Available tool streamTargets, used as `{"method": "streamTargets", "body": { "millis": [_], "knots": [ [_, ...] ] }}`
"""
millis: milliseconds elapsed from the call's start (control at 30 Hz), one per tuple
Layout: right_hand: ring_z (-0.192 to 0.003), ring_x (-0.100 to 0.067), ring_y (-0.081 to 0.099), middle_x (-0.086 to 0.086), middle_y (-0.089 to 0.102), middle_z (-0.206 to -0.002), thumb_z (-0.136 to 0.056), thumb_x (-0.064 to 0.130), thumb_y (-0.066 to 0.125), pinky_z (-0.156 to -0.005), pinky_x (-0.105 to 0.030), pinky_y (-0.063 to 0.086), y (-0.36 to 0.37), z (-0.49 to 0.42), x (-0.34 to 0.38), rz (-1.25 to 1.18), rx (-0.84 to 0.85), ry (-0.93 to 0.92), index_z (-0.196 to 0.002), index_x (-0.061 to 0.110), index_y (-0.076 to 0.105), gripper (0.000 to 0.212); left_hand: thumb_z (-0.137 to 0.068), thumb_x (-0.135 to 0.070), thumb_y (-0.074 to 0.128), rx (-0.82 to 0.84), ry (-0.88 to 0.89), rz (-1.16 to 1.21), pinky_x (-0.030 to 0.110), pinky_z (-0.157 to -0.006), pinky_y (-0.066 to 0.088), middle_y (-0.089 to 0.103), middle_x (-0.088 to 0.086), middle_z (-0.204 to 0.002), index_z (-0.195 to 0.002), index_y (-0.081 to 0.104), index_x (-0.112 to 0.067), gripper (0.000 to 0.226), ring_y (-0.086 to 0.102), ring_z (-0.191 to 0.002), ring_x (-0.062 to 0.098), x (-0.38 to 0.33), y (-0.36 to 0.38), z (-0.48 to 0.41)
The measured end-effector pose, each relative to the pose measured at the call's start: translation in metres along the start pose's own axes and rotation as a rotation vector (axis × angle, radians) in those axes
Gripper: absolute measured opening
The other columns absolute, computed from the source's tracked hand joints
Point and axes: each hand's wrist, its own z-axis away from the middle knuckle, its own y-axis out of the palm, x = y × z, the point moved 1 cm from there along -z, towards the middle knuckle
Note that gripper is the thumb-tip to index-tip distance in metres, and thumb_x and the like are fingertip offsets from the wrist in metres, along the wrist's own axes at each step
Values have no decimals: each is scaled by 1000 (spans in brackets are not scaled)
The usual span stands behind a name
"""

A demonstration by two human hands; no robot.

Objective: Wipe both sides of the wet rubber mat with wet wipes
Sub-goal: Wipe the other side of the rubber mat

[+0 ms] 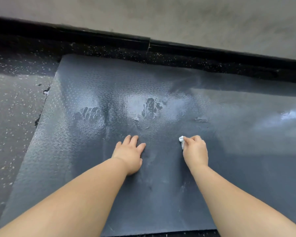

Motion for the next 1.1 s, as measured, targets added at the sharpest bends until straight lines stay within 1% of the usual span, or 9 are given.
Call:
{"method": "streamTargets", "body": {
  "millis": [133,267,467,567,667,767,867,933,1100],
  "knots": [
    [-106,-26,48,-3,54,-113,-87,46,57,-92,-34,34,3,1,11,204,-42,79,-111,32,65,29,-97,-42,36,20,17,71,46,-115,13,-3,7,-158,-150,12,-29,59,-6,-145,30,-3,2,-1],
    [-99,-23,53,-5,54,-107,-93,21,54,-82,-27,36,0,-6,3,-25,-30,145,-112,23,68,24,-97,-40,35,-10,117,-20,41,-115,11,-8,3,-159,-150,9,-30,61,-7,-145,26,17,11,0],
    [-86,-23,52,-7,51,-101,-93,12,50,-74,-26,36,7,27,17,-51,-56,102,-105,21,70,25,-97,-43,33,-77,102,7,47,-115,1,-3,2,-159,-150,12,-31,58,-5,-145,25,14,15,0],
    [-77,-25,53,-3,48,-88,-88,13,53,-68,-29,43,33,87,42,-12,17,-141,-88,28,67,20,-97,-42,34,-103,79,53,46,-115,2,-5,2,-159,-150,12,-29,59,-7,-145,26,10,21,2],
    [-70,-17,53,1,53,-78,-79,10,69,-64,-20,43,44,132,48,-156,105,-376,-86,26,71,17,-96,-42,35,-116,77,38,46,-116,2,-7,2,-159,-150,10,-29,61,-8,-145,26,12,25,2],
    [-81,-7,53,2,58,-83,-81,13,69,-77,-13,39,20,107,17,-267,-26,-194,-87,31,74,19,-96,-43,34,-121,73,43,47,-115,1,-7,1,-159,-150,10,-30,61,-8,-145,26,11,25,2],
    [-93,-23,58,-6,60,-99,-87,14,62,-83,-28,41,-12,71,-39,-188,-219,141,-96,26,73,19,-96,-46,34,-128,51,51,49,-115,-1,-7,2,-159,-150,9,-30,62,-10,-145,27,6,30,5],
    [-95,-28,58,-8,56,-106,-90,14,57,-81,-29,39,-17,68,-62,-153,-234,281,-101,21,71,19,-95,-48,34,-128,54,32,50,-114,-4,-9,2,-159,-150,6,-30,65,-13,-144,28,2,36,9],
    [-86,-28,58,-7,54,-94,-88,6,59,-77,-29,39,30,126,-22,-249,-229,287,-91,17,72,17,-94,-49,36,-139,49,39,52,-113,-7,-11,3,-158,-151,4,-29,68,-15,-144,29,-3,42,10]
  ]
}}
